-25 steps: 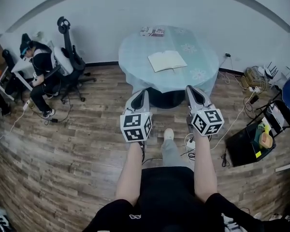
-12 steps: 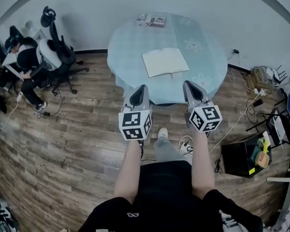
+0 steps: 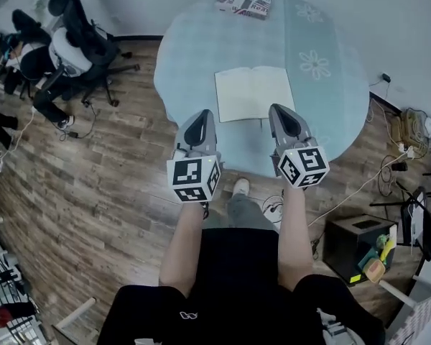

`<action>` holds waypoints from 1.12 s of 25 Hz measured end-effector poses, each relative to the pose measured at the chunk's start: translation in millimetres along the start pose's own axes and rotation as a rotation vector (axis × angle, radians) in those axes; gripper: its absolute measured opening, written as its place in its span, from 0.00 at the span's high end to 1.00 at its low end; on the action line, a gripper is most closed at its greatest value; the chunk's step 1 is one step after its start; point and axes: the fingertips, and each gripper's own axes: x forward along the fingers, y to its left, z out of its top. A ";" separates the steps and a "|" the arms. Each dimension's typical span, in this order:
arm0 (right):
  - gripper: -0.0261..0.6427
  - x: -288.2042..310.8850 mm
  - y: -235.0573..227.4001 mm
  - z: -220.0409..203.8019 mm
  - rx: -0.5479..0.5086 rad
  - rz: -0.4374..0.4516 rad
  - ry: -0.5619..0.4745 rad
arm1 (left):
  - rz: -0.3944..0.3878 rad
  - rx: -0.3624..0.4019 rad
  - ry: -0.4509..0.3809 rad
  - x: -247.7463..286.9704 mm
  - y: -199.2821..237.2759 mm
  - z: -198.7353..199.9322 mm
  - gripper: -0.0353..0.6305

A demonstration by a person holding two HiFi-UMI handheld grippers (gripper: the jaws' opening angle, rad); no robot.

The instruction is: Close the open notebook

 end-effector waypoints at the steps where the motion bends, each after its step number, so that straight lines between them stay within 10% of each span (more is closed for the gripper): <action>1: 0.95 5.6 -1.6 -4.5 0.011 0.012 0.006 | 0.009 0.005 0.015 4.4 2.7 -2.4 0.94; 16: 0.94 47.6 -18.4 -27.0 -0.140 0.188 0.113 | 0.019 -0.044 0.079 67.3 2.9 -32.3 0.94; 28: 0.75 69.9 10.2 -136.7 -0.758 0.442 0.506 | 0.083 -0.136 0.143 69.5 38.2 -77.7 0.94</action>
